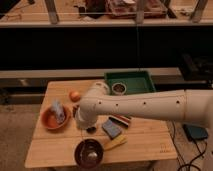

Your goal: Place fork in purple bowl

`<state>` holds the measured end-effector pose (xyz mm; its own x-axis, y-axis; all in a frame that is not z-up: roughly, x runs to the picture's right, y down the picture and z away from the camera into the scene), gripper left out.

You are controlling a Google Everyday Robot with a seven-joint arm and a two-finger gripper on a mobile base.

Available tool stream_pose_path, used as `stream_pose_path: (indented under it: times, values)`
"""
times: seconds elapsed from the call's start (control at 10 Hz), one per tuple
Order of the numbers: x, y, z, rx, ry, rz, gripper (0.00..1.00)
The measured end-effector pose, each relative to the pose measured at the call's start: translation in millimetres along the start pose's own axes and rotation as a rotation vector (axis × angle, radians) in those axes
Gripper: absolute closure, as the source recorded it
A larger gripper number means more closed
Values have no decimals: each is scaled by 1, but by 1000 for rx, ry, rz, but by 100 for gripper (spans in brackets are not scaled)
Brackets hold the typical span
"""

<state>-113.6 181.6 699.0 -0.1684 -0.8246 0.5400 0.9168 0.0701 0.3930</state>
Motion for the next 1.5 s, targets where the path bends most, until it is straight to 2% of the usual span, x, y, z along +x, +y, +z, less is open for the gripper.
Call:
stream_pose_path:
  times: [0.1,0.3,0.6,0.8,1.1,1.3,1.5]
  values:
    - [-7,6,2,22,-9,-16,83]
    - [-15,11,8,43,-31,-41,83]
    - [-28,23,11,54,-63,-67,82]
    - [-35,30,11,58,-77,-81,70]
    - [-43,36,14,66,-93,-99,37]
    - [-45,36,17,58,-102,-116,28]
    - [-47,36,19,52,-111,-134,28]
